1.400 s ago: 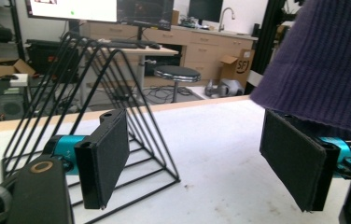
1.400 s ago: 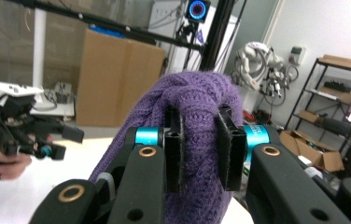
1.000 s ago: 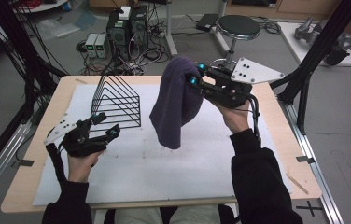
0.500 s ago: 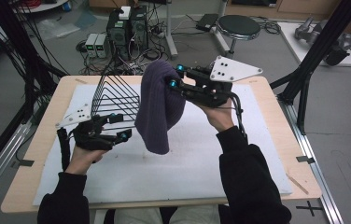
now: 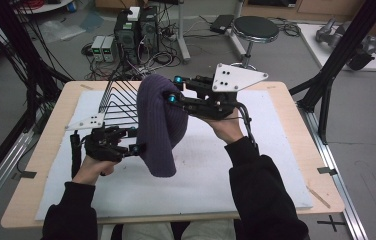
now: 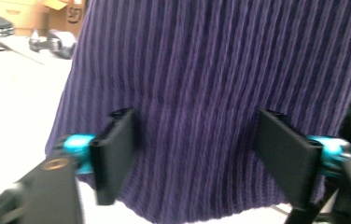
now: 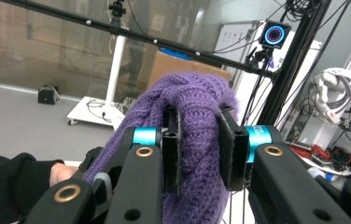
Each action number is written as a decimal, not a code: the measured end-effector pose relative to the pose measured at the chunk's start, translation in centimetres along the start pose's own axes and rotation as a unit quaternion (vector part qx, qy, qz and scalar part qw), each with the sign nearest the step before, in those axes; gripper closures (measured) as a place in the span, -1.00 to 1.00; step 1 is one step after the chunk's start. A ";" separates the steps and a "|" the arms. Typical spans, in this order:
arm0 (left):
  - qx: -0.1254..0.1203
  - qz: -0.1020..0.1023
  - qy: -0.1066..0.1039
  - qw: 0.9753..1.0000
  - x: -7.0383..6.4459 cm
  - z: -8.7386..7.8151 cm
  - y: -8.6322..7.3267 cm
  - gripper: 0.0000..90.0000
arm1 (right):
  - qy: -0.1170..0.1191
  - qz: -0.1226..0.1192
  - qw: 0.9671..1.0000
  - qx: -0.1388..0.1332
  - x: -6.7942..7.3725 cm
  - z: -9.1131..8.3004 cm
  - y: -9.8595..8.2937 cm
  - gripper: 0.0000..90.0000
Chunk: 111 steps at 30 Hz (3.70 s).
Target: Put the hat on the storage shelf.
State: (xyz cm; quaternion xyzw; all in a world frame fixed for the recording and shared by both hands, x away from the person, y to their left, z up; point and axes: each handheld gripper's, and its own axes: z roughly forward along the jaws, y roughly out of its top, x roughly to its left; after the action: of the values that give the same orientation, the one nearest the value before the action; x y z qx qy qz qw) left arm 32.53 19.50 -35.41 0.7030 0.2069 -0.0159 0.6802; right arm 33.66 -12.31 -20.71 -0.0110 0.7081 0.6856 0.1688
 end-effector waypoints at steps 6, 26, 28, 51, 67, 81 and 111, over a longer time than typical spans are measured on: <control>-0.017 0.015 0.017 1.000 0.1 -0.7 0.1 0.78 | -0.004 0.005 1.000 0.002 -0.1 -0.4 -0.3 0.63; -0.115 0.058 0.217 0.968 0.6 -6.4 2.4 0.88 | -0.030 0.035 0.996 0.079 -3.6 -1.6 -2.4 0.62; -0.110 0.064 0.223 0.966 0.7 -6.5 2.8 0.88 | -0.032 0.037 0.996 0.080 -3.7 -1.6 -2.4 0.62; -0.117 0.110 0.253 0.954 2.0 -4.9 7.8 0.87 | -0.101 0.019 0.993 0.066 -6.9 -0.8 0.7 0.64; -0.116 0.118 0.291 0.942 4.9 -5.8 8.4 0.87 | -0.127 0.010 0.988 0.093 -8.5 2.4 0.7 0.63; -0.113 0.095 0.301 0.942 6.1 -6.5 7.0 0.87 | -0.133 -0.001 0.985 0.109 -9.2 4.3 -0.4 0.63; -0.120 0.053 0.336 0.933 7.6 -9.7 2.9 0.87 | -0.116 -0.021 0.981 0.152 -9.4 10.7 -1.8 0.61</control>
State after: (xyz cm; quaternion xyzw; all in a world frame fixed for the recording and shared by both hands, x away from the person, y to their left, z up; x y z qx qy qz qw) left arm 37.89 30.96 -34.23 0.5904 0.3861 0.2827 0.6500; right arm 45.39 -4.06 -20.08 0.0797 0.7790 0.5630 0.2643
